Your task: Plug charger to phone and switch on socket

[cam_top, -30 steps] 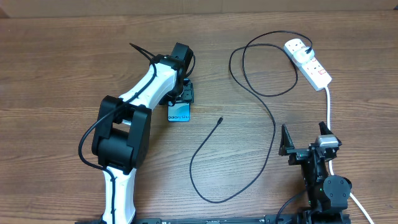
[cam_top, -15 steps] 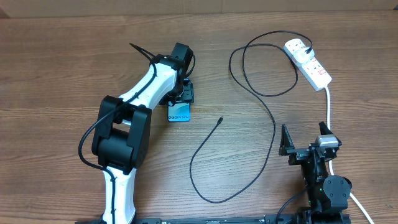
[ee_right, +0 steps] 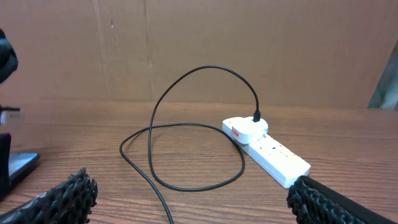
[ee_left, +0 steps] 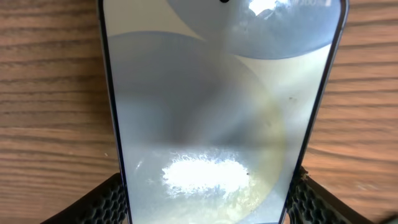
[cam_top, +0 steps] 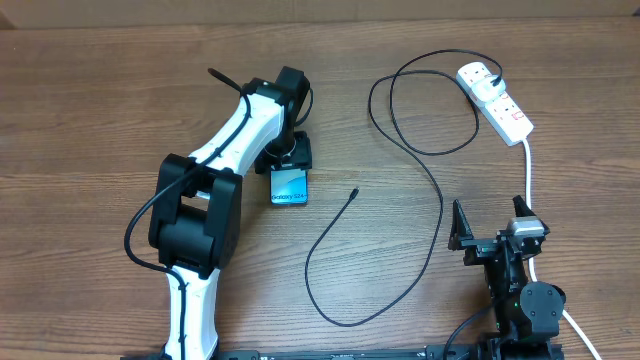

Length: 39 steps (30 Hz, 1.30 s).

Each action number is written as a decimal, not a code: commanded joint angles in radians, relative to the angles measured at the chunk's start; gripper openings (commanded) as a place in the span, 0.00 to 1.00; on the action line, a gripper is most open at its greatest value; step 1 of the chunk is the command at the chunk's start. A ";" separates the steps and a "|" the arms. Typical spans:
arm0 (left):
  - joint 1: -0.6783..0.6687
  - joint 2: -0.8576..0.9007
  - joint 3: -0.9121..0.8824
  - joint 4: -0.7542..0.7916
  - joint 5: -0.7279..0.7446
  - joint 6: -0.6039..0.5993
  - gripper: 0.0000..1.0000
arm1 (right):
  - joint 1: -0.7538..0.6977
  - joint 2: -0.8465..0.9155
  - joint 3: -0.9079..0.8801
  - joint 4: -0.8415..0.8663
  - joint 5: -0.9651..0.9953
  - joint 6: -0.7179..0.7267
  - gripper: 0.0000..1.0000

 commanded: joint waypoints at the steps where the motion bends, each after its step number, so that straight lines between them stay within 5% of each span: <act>1: 0.011 0.002 0.079 -0.022 0.097 -0.014 0.64 | 0.004 -0.012 -0.010 0.006 0.006 -0.004 1.00; 8: 0.027 0.002 0.131 -0.071 0.301 -0.014 0.63 | 0.004 -0.012 -0.010 0.006 0.006 -0.004 1.00; 27: 0.160 0.002 0.134 -0.062 1.146 -0.016 0.62 | 0.004 -0.012 -0.010 0.006 0.006 -0.004 1.00; 39: 0.196 0.002 0.134 -0.063 1.386 -0.052 0.63 | 0.004 -0.012 -0.010 0.006 0.006 -0.004 1.00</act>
